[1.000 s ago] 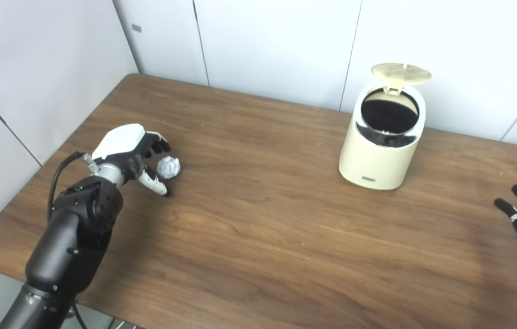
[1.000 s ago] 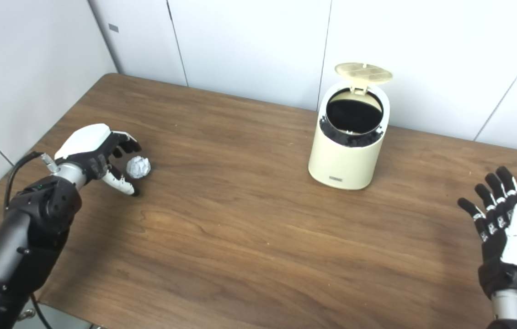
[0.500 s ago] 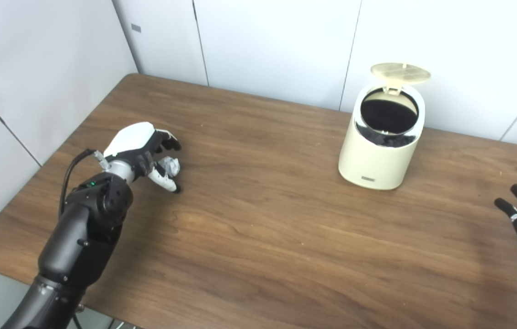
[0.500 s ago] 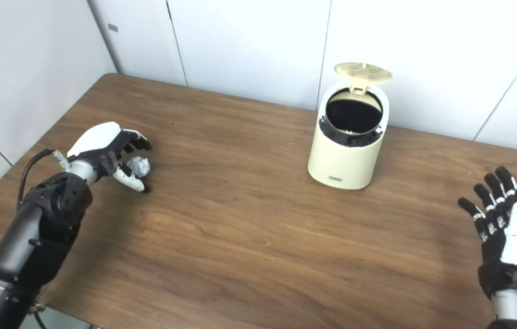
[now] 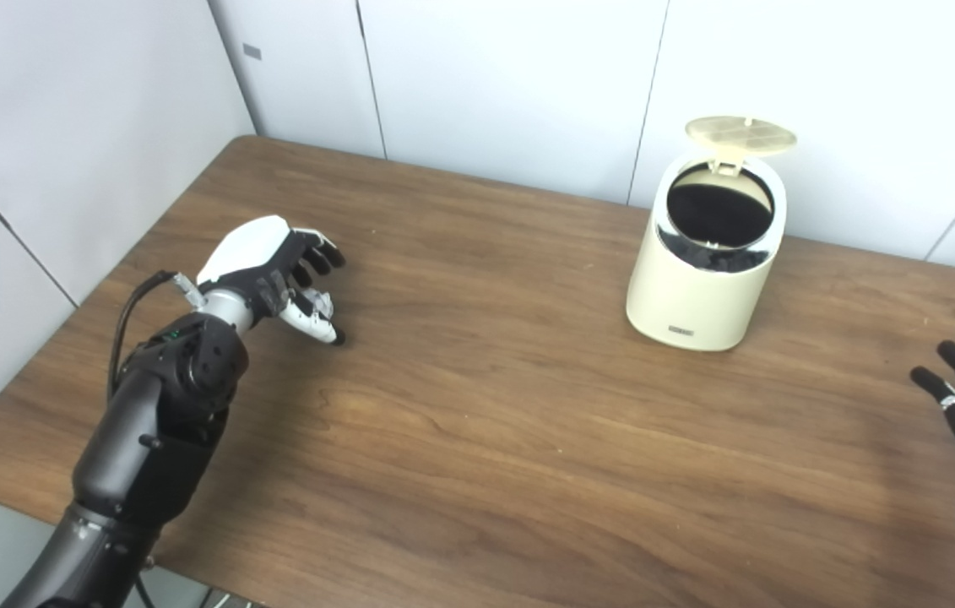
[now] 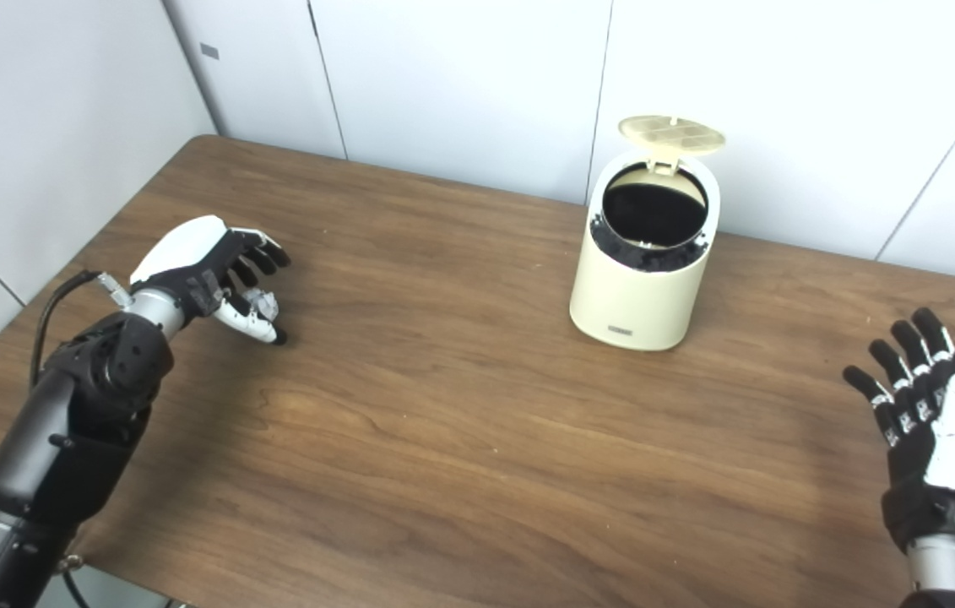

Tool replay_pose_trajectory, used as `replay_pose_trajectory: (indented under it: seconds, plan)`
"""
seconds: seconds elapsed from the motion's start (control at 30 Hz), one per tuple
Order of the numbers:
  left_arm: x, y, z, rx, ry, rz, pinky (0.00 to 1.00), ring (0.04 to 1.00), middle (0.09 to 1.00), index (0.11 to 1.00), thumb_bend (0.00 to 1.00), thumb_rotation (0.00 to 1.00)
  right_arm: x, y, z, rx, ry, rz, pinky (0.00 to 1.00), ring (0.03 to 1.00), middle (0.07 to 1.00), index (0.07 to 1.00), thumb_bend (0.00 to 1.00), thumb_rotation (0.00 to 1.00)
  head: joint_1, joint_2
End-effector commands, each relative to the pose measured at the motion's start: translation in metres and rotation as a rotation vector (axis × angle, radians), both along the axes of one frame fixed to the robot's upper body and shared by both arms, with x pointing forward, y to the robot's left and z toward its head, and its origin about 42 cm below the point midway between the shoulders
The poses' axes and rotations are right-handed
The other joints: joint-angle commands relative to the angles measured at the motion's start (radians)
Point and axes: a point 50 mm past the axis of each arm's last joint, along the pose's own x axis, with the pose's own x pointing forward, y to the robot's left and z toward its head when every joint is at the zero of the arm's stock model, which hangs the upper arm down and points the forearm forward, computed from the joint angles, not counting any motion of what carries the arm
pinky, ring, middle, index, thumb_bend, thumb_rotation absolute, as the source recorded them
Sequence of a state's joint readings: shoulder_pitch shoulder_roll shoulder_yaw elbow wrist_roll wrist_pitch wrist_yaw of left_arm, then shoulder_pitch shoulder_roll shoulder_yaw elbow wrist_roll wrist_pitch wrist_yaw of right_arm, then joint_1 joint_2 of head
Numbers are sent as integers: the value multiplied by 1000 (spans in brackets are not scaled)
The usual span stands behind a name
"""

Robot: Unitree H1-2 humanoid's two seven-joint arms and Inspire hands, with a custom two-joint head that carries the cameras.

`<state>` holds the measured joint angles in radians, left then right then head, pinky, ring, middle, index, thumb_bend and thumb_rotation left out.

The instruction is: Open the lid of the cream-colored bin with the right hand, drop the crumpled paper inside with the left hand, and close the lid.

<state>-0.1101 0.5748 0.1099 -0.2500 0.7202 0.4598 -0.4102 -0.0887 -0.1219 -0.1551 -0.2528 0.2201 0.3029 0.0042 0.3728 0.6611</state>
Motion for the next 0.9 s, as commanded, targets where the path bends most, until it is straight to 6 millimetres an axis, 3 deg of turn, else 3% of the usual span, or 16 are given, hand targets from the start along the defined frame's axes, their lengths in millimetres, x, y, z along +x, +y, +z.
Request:
replay_pose_trajectory:
  seconds: [0.0, 0.17, 0.37, 0.87]
  plan:
    - [4, 7, 23, 76, -66, 12, 584, 661, 707, 698, 881, 0, 2, 0, 19, -10, -82, 29, 797, 908, 931, 923, 540, 1000, 1, 1]
    - [3, 9, 26, 128, -41, 7, 590, 667, 699, 691, 883, 0, 3, -2, 18, 5, -79, 36, 835, 927, 944, 934, 544, 999, 3, 4]
    - [2, 13, 28, 178, -25, 3, 602, 677, 690, 680, 885, 0, 3, -4, 18, -8, -72, 34, 814, 915, 937, 932, 557, 1000, 4, 5]
    - [1, 19, 24, 170, -4, 26, 593, 670, 695, 666, 874, 0, 3, -6, 18, 3, -75, 36, 815, 920, 938, 938, 556, 1000, 4, 9]
